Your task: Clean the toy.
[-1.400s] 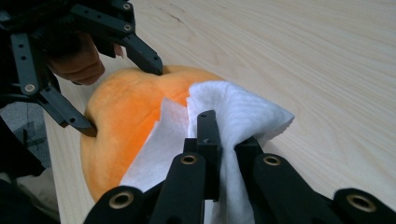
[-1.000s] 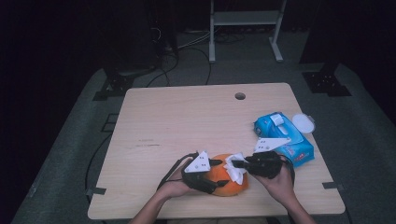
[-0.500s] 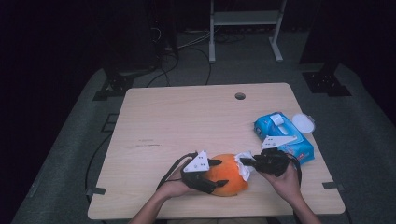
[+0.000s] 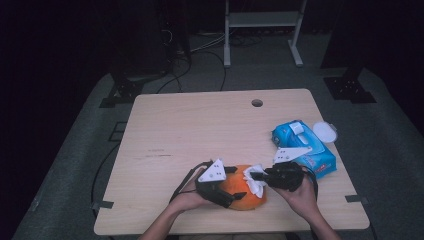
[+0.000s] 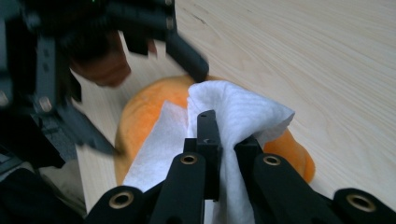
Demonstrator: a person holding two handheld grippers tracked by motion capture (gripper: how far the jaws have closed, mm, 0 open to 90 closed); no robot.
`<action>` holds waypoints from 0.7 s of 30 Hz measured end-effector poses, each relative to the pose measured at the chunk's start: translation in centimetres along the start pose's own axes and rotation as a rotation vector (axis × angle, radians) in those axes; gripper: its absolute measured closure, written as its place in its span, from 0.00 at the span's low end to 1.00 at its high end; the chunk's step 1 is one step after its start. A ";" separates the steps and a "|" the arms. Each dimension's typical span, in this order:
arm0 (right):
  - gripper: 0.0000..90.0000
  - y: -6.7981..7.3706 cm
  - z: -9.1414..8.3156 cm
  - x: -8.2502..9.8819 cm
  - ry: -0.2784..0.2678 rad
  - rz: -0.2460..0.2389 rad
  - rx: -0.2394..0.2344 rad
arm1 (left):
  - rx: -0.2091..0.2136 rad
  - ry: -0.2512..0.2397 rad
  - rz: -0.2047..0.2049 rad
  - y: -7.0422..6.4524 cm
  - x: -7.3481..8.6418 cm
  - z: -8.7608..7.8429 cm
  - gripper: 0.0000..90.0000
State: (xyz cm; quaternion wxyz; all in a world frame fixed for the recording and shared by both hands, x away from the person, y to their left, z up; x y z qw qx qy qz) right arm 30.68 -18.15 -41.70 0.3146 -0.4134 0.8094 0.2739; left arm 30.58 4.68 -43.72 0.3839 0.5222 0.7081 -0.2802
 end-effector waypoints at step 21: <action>0.94 -0.1 -0.3 0.1 -0.001 -0.023 -0.020 | 0.044 0.028 -0.096 0.4 0.8 0.9 0.14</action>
Point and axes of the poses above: each handheld gripper's, and its own axes: z roughly forward along the jaws, x roughly out of its underside, y roughly to its left, the point moved 2 cm from there along z, roughly forward along the jaws, and after that the axes turned 7 degrees about y, right-handed, at the moved point
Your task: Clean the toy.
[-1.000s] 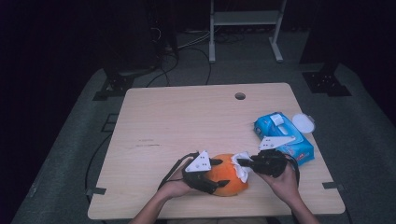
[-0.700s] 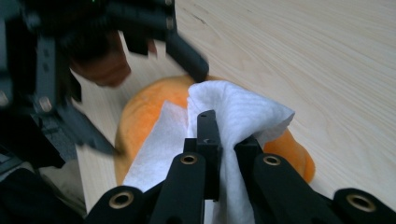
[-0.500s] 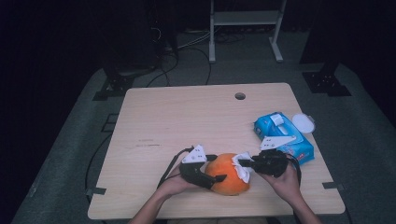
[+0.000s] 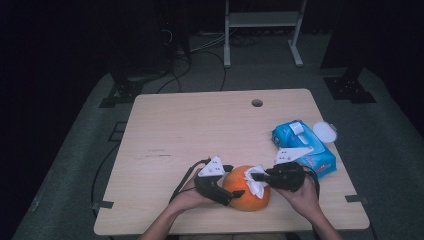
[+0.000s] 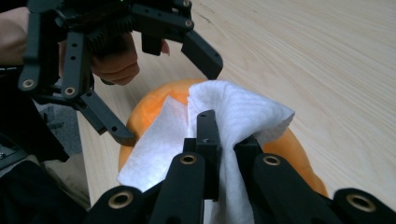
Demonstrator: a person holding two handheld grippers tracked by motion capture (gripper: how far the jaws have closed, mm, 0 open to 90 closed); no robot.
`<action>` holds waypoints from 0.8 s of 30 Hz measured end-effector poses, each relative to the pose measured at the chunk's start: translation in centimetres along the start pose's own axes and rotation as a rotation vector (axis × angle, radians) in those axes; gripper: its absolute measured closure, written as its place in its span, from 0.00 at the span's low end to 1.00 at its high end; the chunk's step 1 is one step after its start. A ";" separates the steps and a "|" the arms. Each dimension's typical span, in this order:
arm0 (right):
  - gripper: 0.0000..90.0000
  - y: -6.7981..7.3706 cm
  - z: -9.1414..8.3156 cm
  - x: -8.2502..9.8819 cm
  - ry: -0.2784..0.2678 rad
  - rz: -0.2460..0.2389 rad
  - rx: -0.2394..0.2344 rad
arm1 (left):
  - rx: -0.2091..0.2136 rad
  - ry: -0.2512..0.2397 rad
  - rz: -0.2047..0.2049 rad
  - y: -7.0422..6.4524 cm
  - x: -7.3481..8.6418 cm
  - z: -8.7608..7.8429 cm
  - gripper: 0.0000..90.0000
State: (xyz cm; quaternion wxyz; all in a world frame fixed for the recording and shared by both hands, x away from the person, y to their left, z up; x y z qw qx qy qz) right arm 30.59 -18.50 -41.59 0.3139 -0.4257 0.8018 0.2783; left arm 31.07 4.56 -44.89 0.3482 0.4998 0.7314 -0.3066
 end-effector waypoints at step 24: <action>0.94 0.8 -0.2 -0.4 0.001 -0.036 0.059 | -0.026 -0.004 0.006 -0.6 -0.6 -0.1 0.32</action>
Point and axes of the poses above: each handheld gripper's, and its own axes: z roughly forward along the jaws, x roughly out of its underside, y roughly to its left, the point moved 2 cm from there along z, roughly forward along the jaws, and after that the axes turned 7 degrees about y, right-handed, at the moved point
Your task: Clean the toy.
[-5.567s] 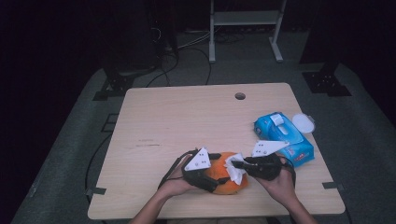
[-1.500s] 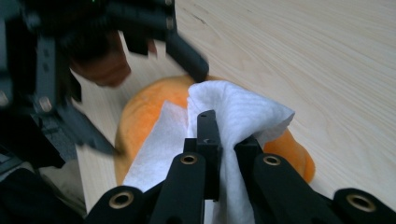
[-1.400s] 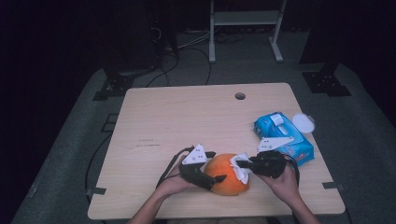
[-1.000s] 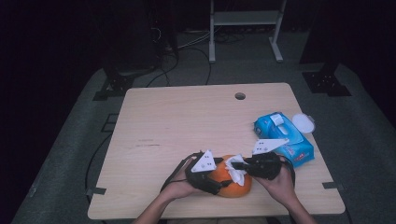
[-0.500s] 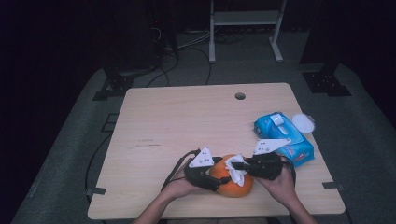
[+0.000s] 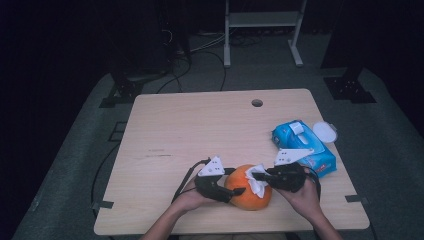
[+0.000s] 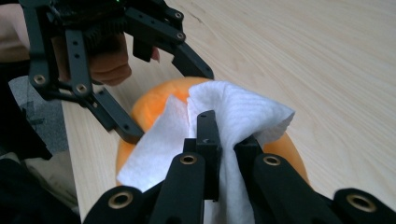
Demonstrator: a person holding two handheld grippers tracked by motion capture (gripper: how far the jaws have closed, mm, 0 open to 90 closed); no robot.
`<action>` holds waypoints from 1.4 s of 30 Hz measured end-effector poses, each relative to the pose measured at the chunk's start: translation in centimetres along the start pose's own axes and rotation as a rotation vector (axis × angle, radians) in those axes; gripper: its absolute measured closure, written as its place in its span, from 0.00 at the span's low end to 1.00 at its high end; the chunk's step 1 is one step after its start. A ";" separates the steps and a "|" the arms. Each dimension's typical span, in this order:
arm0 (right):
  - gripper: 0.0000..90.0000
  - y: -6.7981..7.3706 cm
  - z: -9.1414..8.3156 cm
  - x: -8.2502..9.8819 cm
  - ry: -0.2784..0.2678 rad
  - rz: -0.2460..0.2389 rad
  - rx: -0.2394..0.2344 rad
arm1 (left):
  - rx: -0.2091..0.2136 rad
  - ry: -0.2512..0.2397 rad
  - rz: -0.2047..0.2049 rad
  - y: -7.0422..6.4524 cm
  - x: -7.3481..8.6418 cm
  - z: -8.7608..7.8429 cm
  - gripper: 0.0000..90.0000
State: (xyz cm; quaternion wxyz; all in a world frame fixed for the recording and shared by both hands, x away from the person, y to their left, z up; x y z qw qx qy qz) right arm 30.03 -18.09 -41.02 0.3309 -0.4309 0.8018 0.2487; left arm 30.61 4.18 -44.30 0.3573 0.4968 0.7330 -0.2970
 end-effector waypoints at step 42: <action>0.95 -0.2 -0.2 -0.2 -0.052 0.015 -0.022 | -0.043 -0.034 -0.002 0.6 -0.4 -1.5 0.29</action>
Point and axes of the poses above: each handheld gripper's, and its own axes: z roughly forward along the jaws, x roughly out of its underside, y roughly to its left, the point moved 2 cm from there along z, roughly forward along the jaws, and after that the axes turned 7 degrees about y, right-handed, at the moved point
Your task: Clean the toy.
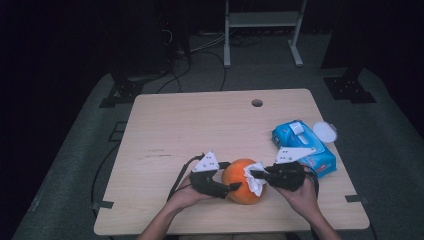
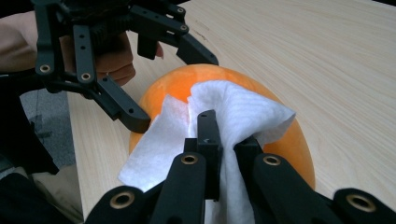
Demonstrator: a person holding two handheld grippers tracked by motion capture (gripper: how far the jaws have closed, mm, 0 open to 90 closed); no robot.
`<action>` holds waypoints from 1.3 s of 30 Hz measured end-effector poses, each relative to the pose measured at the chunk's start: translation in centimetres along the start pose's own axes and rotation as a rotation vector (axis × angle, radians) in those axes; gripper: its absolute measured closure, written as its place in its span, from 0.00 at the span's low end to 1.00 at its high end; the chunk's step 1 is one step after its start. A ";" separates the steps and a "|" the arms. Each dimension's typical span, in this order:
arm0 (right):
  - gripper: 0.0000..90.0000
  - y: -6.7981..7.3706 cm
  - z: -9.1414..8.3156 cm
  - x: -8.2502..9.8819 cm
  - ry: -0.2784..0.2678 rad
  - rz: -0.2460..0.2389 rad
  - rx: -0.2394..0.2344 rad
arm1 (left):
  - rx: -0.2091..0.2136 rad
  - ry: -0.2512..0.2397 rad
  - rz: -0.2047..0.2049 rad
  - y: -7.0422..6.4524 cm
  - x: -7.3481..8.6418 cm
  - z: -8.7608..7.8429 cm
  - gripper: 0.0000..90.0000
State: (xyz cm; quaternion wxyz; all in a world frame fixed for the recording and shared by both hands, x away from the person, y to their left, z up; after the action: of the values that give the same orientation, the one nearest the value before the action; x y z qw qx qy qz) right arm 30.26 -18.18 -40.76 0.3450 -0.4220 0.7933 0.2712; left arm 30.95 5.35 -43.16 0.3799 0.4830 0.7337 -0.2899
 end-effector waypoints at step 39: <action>0.94 -0.1 -1.6 0.2 0.006 -0.003 0.025 | 0.123 0.009 -0.061 -0.8 0.1 0.9 0.22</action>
State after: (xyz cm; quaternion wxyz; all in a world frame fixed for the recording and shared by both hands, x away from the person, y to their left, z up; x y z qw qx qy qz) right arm 29.78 -19.52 -39.94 0.3481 -0.4196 0.7970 0.2597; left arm 30.44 4.43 -43.65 0.3372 0.4842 0.7305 -0.3439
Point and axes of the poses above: each handheld gripper's, and its own axes: z roughly forward along the jaws, x roughly out of its underside, y roughly to its left, the point moved 2 cm from there along z, roughly forward along the jaws, and after that the axes turned 7 degrees about y, right-handed, at the moved point
